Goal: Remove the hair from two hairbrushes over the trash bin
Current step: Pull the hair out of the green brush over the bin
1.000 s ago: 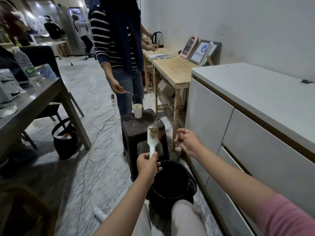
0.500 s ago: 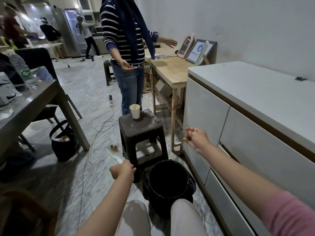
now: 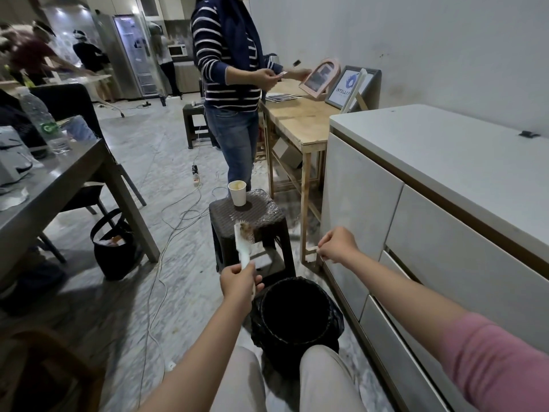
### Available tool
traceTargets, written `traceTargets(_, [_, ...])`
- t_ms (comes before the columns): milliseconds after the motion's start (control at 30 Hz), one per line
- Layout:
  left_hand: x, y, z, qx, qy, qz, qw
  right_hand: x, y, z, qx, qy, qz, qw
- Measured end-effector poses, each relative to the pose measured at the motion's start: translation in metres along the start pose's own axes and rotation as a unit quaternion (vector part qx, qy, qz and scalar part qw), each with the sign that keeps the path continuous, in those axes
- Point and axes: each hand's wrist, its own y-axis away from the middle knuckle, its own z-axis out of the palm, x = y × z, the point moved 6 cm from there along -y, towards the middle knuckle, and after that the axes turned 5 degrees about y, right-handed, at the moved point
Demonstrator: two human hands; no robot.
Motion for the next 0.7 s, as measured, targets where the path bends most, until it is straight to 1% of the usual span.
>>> traceTargets(100, [-0.001, 0.005, 0.007, -0.03, -0.002, 0.003, 1.0, -0.001, -0.002, 0.002, 0.005, 0.016, -0.006, 1.0])
traceTargets(300, [-0.003, 0.017, 0.012, -0.068, -0.001, 0.011, 0.998, -0.011, 0.0, 0.005, -0.004, 0.033, -0.054, 0.998])
traceTargets(367, [-0.004, 0.02, 0.014, -0.082, 0.005, 0.011, 0.997, -0.012, 0.001, 0.003, 0.011, 0.012, -0.058, 0.998])
traceTargets(500, [-0.007, 0.024, 0.016, -0.114, 0.011, 0.008, 0.993, -0.016, 0.003, -0.005, 0.089, -0.075, -0.069, 0.991])
traceTargets(533, [-0.007, 0.024, 0.016, -0.121, 0.007, 0.008, 0.993, -0.018, 0.003, -0.006, 0.098, -0.09, -0.073, 0.988])
traceTargets(633, [-0.011, 0.026, 0.017, -0.146, -0.005, 0.007, 0.989, -0.024, 0.002, -0.003, 0.089, -0.117, -0.078, 0.986])
traceTargets(700, [-0.014, 0.03, 0.021, -0.167, -0.005, 0.002, 0.986, -0.03, 0.002, 0.001, 0.066, -0.135, -0.093, 0.984])
